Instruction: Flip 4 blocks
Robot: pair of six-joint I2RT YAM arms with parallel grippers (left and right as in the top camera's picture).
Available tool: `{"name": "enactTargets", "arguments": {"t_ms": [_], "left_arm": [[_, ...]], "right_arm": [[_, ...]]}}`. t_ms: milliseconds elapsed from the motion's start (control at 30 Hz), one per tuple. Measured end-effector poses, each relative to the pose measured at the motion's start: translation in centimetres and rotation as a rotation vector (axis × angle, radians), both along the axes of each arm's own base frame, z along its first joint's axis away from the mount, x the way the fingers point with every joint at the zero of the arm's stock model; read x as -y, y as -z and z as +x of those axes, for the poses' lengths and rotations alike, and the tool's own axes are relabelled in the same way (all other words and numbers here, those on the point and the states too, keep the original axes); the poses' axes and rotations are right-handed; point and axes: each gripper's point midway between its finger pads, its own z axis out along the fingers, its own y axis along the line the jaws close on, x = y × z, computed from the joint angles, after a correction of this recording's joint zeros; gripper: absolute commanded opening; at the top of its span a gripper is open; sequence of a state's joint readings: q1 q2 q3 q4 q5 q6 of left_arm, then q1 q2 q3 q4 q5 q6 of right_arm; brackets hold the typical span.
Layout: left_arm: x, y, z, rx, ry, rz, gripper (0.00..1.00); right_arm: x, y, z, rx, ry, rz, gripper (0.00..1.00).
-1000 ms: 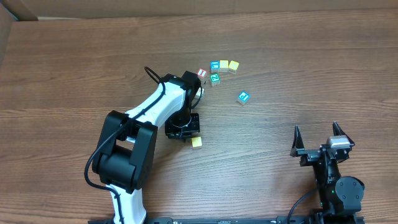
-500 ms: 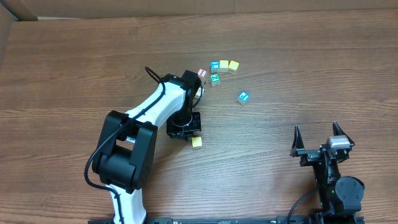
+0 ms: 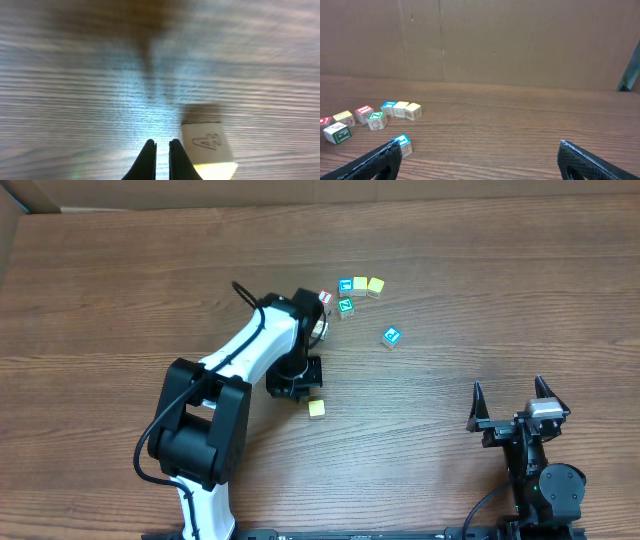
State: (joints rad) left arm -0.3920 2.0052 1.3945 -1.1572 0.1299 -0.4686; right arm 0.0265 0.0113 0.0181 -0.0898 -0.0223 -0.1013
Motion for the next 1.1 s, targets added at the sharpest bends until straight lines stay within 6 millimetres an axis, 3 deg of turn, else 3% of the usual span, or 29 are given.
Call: {"name": "enactTargets", "arguments": {"t_ms": [400, 433, 500, 533, 767, 867, 1100], "left_arm": [[1.2, -8.7, 8.5, 0.269, -0.028, -0.055, 0.14], [1.4, -9.3, 9.0, 0.291, -0.029, -0.063, 0.16], [1.8, -10.2, 9.9, 0.33, -0.03, -0.078, 0.33], [2.1, -11.1, 10.9, 0.372, -0.032, -0.094, 0.35], [3.4, -15.0, 14.6, 0.549, 0.03, -0.15, 0.4], [3.3, -15.7, 15.3, 0.59, 0.051, -0.143, 0.38], [3.5, -15.1, 15.4, 0.591, 0.088, -0.114, 0.33]], "right_arm": [[0.0, 0.0, 0.0, 0.0, 0.0, 0.0, 1.0], [0.0, 0.0, 0.0, 0.0, 0.0, 0.0, 1.0], [0.0, 0.0, 0.0, 0.0, 0.0, 0.0, 1.0], [0.0, 0.0, 0.0, 0.0, 0.0, 0.0, 1.0], [0.0, 0.0, 0.0, 0.0, 0.0, 0.0, 1.0], [0.0, 0.0, 0.0, 0.0, 0.0, 0.0, 1.0], [0.0, 0.0, 0.0, 0.0, 0.0, 0.0, 1.0]]}}
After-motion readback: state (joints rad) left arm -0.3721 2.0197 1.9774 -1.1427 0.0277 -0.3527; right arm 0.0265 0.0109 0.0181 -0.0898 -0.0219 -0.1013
